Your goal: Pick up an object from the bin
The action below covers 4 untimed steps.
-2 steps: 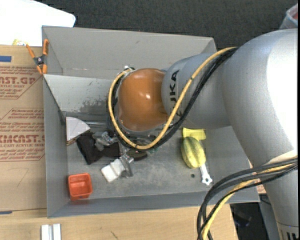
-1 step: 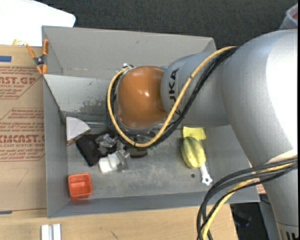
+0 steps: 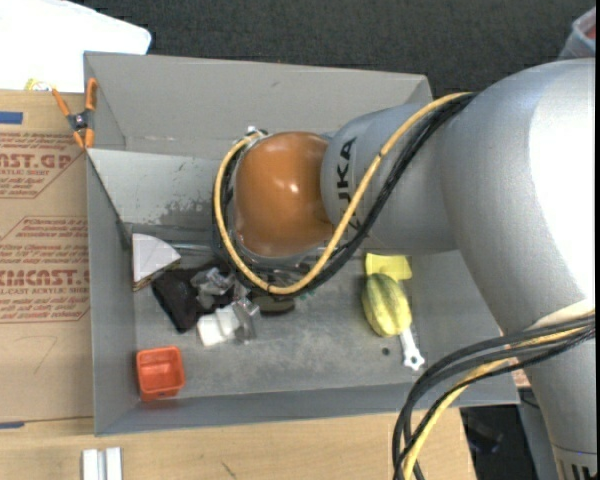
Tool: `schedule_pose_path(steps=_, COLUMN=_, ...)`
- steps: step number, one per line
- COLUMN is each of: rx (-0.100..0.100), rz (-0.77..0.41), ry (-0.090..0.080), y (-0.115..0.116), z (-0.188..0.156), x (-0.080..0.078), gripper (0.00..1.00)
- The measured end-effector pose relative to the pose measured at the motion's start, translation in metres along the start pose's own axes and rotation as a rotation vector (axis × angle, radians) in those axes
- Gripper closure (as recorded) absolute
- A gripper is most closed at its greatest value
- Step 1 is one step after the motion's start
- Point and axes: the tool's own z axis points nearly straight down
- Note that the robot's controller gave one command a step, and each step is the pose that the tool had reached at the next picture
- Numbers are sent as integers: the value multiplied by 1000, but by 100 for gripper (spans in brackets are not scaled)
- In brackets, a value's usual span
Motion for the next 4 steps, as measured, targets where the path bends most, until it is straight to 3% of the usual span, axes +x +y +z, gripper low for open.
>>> schedule_pose_path(steps=4, rx=-1, rz=0, ry=-1, y=0, z=0, x=0, gripper=100)
